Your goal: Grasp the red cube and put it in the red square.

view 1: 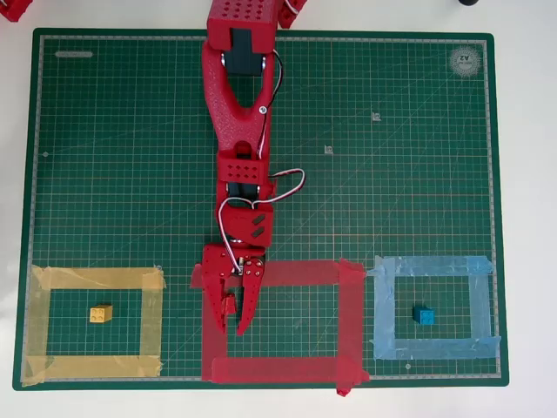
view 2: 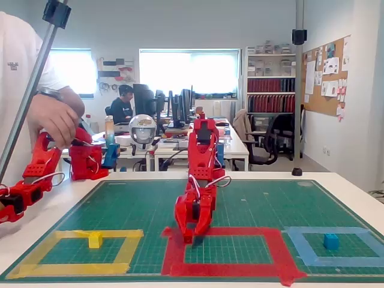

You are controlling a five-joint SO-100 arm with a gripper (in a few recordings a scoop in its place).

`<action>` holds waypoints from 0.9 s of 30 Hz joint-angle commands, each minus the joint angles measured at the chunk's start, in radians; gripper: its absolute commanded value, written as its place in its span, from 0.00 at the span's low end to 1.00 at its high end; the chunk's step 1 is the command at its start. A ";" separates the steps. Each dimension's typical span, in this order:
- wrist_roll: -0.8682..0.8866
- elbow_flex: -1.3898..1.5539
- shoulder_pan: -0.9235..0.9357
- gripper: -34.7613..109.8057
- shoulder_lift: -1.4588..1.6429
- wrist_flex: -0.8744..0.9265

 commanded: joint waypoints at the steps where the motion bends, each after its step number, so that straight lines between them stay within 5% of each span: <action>1: -0.017 -0.009 0.014 0.30 0.040 -0.002; 12: 0.034 0.018 0.020 0.30 0.118 0.005; 27: 0.146 0.186 0.051 0.30 0.566 0.235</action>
